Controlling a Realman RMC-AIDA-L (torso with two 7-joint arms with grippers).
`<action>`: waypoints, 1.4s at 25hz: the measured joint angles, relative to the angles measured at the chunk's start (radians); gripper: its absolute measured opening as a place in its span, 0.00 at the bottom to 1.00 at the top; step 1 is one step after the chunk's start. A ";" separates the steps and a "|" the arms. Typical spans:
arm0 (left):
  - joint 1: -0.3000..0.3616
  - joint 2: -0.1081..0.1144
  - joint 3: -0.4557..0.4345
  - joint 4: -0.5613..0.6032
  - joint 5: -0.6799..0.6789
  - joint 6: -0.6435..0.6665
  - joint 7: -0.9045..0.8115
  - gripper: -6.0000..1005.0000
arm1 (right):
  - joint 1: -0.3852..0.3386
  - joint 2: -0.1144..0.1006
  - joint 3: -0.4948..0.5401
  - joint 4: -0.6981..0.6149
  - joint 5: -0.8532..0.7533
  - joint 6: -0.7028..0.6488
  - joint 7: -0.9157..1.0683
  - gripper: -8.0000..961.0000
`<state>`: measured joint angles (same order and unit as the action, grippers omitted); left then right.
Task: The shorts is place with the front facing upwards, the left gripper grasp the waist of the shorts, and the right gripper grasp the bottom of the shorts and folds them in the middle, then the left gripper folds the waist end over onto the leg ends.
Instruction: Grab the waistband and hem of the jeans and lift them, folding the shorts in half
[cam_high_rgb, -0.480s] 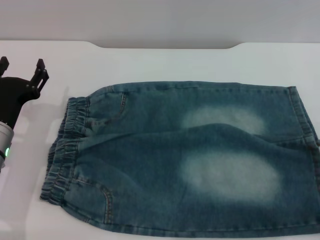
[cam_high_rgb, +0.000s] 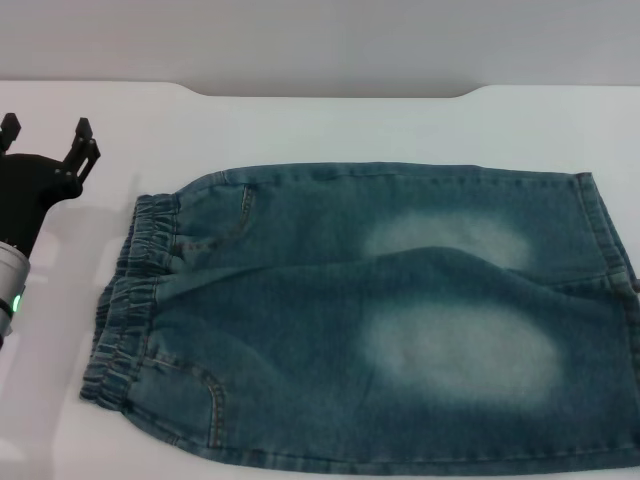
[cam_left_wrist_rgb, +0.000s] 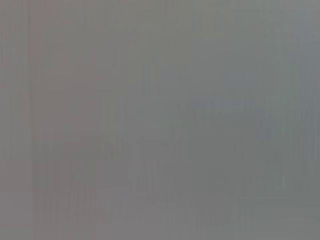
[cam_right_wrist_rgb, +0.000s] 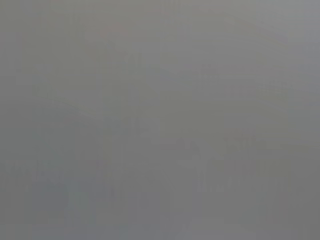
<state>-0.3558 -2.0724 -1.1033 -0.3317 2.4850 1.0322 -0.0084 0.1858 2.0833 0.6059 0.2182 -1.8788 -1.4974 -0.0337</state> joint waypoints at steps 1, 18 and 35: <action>0.000 0.000 0.000 0.000 0.000 0.000 0.000 0.84 | 0.000 0.000 0.000 0.005 0.000 0.006 0.000 0.68; 0.021 0.019 0.014 -0.162 0.056 -0.110 0.014 0.84 | 0.000 -0.096 -0.039 0.225 -0.003 0.187 -0.005 0.68; 0.148 0.024 -0.304 -0.914 0.204 -1.101 0.150 0.84 | -0.250 -0.160 0.778 1.148 -0.006 1.388 -0.648 0.68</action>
<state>-0.2074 -2.0480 -1.4073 -1.2454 2.6887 -0.0686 0.1411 -0.0646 1.9232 1.3835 1.3661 -1.8849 -0.1093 -0.6821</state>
